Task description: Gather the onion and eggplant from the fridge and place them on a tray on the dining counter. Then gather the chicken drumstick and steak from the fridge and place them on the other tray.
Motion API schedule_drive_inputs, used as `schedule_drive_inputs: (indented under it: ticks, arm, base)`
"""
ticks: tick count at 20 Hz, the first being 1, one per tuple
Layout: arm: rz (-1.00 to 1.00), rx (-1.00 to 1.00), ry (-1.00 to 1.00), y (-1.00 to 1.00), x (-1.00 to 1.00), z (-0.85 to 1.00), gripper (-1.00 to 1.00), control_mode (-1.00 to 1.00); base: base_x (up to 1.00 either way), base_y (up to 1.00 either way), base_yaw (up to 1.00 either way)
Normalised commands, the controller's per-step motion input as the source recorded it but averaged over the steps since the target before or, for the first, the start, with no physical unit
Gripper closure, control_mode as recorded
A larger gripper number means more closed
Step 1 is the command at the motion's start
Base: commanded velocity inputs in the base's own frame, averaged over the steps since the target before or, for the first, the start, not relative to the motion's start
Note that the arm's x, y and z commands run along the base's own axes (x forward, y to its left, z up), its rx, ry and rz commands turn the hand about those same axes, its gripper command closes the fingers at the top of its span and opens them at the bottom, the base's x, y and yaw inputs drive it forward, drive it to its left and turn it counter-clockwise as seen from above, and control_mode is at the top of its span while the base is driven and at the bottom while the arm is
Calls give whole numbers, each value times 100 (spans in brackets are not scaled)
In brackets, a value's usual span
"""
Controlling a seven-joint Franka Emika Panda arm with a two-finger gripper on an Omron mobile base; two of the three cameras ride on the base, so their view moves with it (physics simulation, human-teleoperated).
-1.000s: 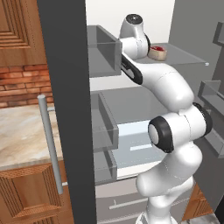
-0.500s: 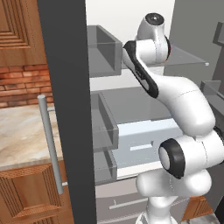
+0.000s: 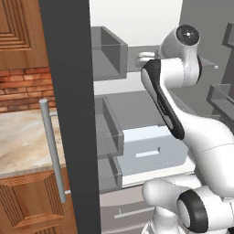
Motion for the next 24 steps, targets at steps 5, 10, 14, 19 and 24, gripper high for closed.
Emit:
schedule_drive_inputs:
  ticks: [5,10,14,19,24]
  arm:
    - [0,4,0,-3,-100,8,100,-100]
    - [0,0,0,-1,-100,0,100,-100]
    - [0,0,0,-6,-100,0,100,-100]
    - [0,1,0,-15,-100,0,100,-100]
    - [0,0,0,-19,-97,-13,100,-100]
  base:
    - [0,0,0]
    - [0,0,0]
    - [0,0,0]
    - [0,0,0]
    - [0,0,0]
